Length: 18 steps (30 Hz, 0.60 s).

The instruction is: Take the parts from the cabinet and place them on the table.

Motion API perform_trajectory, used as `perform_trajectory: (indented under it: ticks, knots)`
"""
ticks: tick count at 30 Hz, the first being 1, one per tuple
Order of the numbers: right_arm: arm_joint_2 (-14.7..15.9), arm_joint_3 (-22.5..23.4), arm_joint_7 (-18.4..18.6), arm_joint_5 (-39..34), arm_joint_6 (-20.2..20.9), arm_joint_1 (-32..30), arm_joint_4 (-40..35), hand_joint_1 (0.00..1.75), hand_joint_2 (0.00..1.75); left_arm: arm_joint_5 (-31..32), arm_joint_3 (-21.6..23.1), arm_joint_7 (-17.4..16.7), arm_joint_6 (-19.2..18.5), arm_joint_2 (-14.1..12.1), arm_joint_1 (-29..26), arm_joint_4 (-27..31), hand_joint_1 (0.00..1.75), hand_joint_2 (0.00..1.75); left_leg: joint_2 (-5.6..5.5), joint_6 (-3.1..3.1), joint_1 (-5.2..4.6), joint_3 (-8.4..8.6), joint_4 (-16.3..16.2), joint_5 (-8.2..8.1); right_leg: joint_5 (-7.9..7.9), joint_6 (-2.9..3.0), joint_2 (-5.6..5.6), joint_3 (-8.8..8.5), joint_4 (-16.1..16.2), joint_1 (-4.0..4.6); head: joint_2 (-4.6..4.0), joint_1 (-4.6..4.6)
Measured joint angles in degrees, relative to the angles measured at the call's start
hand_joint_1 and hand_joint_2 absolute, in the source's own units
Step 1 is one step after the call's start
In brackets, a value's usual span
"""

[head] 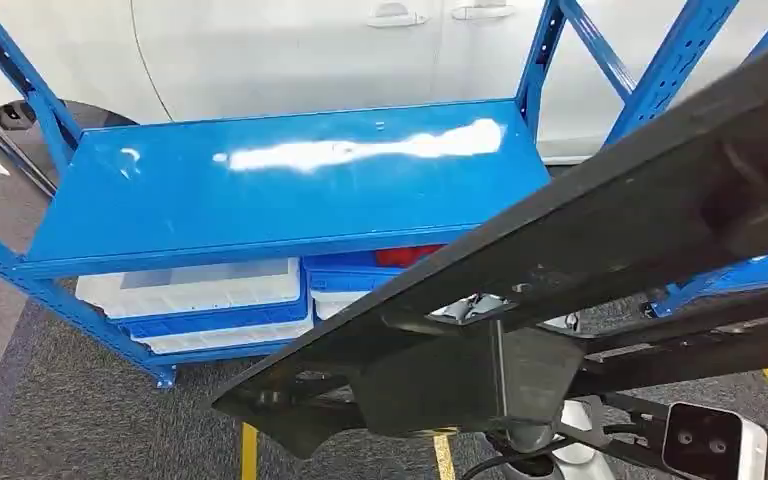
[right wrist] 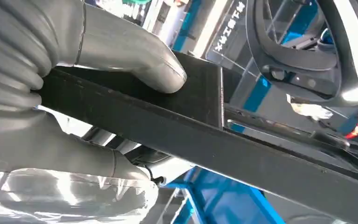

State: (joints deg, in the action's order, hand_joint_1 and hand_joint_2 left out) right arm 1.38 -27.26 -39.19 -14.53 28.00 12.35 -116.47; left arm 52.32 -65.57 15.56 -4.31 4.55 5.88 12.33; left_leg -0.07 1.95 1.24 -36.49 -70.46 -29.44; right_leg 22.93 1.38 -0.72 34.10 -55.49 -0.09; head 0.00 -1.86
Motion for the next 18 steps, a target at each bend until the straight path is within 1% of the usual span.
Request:
perform_trajectory:
  ticks: [1, 2, 3, 4, 5, 6, 7, 8, 9, 10, 11, 12, 13, 14, 15, 16, 17, 18]
  knots:
    - [0.1, 0.0, 0.0, 0.0, 0.3, 0.1, 0.2, 1.75, 1.75, -0.1, 0.0, -0.2, 0.3, 0.0, 0.1, 0.0, 0.00, 1.75, 0.02, 0.10, 0.14, 3.11, 4.4, 1.85, -0.23, -0.25, 0.01, 0.89, -0.6, -0.17, 0.00, 0.00]
    - [0.2, 0.0, 0.0, 0.0, 0.8, 0.2, 0.4, 1.75, 1.75, -0.2, 0.0, -0.7, 0.7, 0.0, 0.2, 0.0, 0.00, 1.75, 0.05, 0.19, 0.32, 6.70, 9.7, 2.22, -0.31, -0.50, 0.04, 1.72, -1.3, -0.22, 0.00, 0.00]
    - [0.2, 0.0, 0.0, 0.0, 0.9, 0.4, 0.5, 1.75, 1.75, -0.3, 0.0, -1.2, 1.1, 0.1, 0.4, 0.0, 0.00, 1.75, -0.06, 0.04, -0.03, 9.09, 13.4, -0.16, -0.52, -0.91, 0.10, 2.48, -1.8, 0.01, 0.00, 0.00]
    - [0.2, 0.0, 0.0, 0.0, 1.1, 0.5, 0.8, 1.75, 1.75, -0.4, 0.0, -1.5, 1.4, 0.1, 0.4, 0.0, 0.00, 1.75, -0.23, -0.94, -0.24, 8.54, 13.3, 0.17, -0.80, -1.27, 0.08, 2.45, -1.9, 0.04, 0.00, 0.02]
    - [0.2, 0.0, 0.0, 0.0, 1.4, 0.7, 1.0, 1.75, 1.75, -0.7, 0.0, -1.7, 1.6, 0.1, 0.3, 0.0, 0.00, 1.75, -0.27, -1.22, -0.22, 8.12, 13.6, 0.07, -1.05, -1.56, 0.06, 2.47, -2.1, 0.00, 0.00, 0.02]
    - [0.2, 0.0, 0.0, -0.1, 1.7, 0.9, 1.2, 1.75, 1.75, -0.8, -0.1, -1.9, 1.7, 0.1, 0.3, 0.0, 0.00, 1.75, -0.28, -1.57, -0.39, 7.91, 13.3, 0.29, -1.44, -1.99, 0.06, 2.49, -2.0, -0.09, 0.00, 0.02]
    - [0.2, 0.0, 0.0, -0.1, 1.8, 1.0, 1.4, 1.75, 1.75, -0.9, -0.1, -2.0, 1.8, 0.1, 0.2, 0.0, 0.00, 1.75, -0.27, -2.11, -0.39, 7.71, 13.5, 0.68, -1.79, -2.42, 0.09, 2.54, -1.9, -0.13, 0.00, 0.00]
    - [0.2, 0.0, 0.0, -0.2, 1.9, 1.0, 1.6, 1.75, 1.75, -1.1, -0.1, -2.1, 1.8, 0.2, 0.4, 0.0, 0.00, 1.75, -0.02, -2.78, -0.11, 7.53, 13.7, 1.28, -1.01, -2.77, 0.21, 2.83, -2.5, -0.40, 0.00, 0.02]
    - [0.2, 0.0, 0.0, -0.2, 1.9, 1.1, 1.8, 1.75, 1.75, -1.1, -0.2, -2.1, 1.8, 0.2, 0.4, 0.0, 0.00, 1.75, -0.03, -3.13, -0.11, 7.16, 13.7, 1.70, 1.30, -3.04, 0.29, 3.77, -4.5, -0.49, 0.00, 0.02]
    - [0.3, 0.0, 0.0, -0.2, 1.9, 1.2, 1.9, 1.75, 1.75, -1.1, -0.2, -2.1, 1.8, 0.2, 0.4, 0.0, 0.00, 1.75, 0.00, -3.31, -0.14, 6.64, 13.7, 2.19, 4.38, -3.30, 0.35, 5.35, -8.7, -0.59, 0.00, 0.02]
    - [0.3, 0.0, 0.0, -0.2, 2.0, 1.2, 2.1, 1.75, 1.75, -1.1, -0.2, -2.2, 1.8, 0.2, 0.4, 0.0, 0.00, 1.75, 0.01, -3.34, -0.19, 6.00, 13.6, 2.63, 7.08, -3.53, 0.37, 7.11, -13.5, -0.64, 0.00, 0.02]
    - [0.3, 0.0, 0.0, -0.2, 2.2, 1.2, 2.4, 1.75, 1.75, -1.2, -0.2, -2.2, 1.9, 0.2, 0.3, 0.0, 0.00, 1.75, 0.02, -3.32, -0.26, 5.26, 13.6, 3.15, 9.40, -3.69, 0.38, 8.82, -18.6, -0.65, 0.00, 0.02]
    - [0.3, 0.0, 0.0, -0.3, 2.5, 1.1, 2.6, 1.75, 1.75, -1.2, -0.2, -2.3, 1.9, 0.2, 0.2, 0.0, 0.00, 1.75, 0.04, -3.30, -0.30, 4.71, 13.5, 3.56, 10.07, -3.69, 0.38, 9.12, -20.7, -0.65, 0.00, 0.02]
    - [0.3, 0.0, 0.0, -0.4, 3.0, 1.1, 2.9, 1.75, 1.75, -1.1, -0.2, -2.3, 1.9, 0.2, 0.2, 0.0, 0.00, 1.75, 0.03, -3.25, -0.32, 4.26, 13.5, 3.87, 9.52, -3.60, 0.39, 8.01, -19.8, -0.64, 0.00, 0.02]
    - [0.3, 0.0, 0.0, -0.5, 3.2, 1.1, 3.1, 1.75, 1.75, -1.1, -0.2, -2.4, 1.9, 0.2, 0.2, 0.0, 0.00, 1.75, 0.00, -3.15, -0.36, 3.95, 13.4, 4.12, 8.01, -3.37, 0.41, 5.46, -16.5, -0.63, 0.00, 0.02]
    - [0.3, -0.1, 0.0, -0.8, 3.3, 1.1, 3.3, 1.75, 1.75, -1.1, -0.2, -2.4, 1.9, 0.3, 0.1, 0.0, 0.00, 1.75, -0.06, -3.07, -0.40, 3.79, 13.4, 4.31, 5.90, -2.99, 0.42, 1.75, -10.9, -0.59, 0.00, 0.02]
    - [0.3, -0.1, 0.0, -1.0, 3.5, 1.2, 3.4, 1.75, 1.75, -1.1, -0.2, -2.4, 1.9, 0.4, 0.2, 0.0, 0.00, 1.75, -0.15, -2.93, -0.48, 3.77, 13.4, 4.48, 3.99, -2.40, 0.45, -2.15, -4.9, -0.43, 0.00, 0.02]
    - [0.3, -0.1, 0.0, -1.0, 3.7, 1.3, 3.5, 1.75, 1.75, -1.1, -0.2, -2.4, 1.9, 0.6, 0.2, 0.0, 0.00, 1.75, -0.12, -2.69, -0.45, 3.61, 13.4, 4.68, 4.79, -1.81, 0.48, -4.10, -1.2, -0.06, 0.00, 0.02]
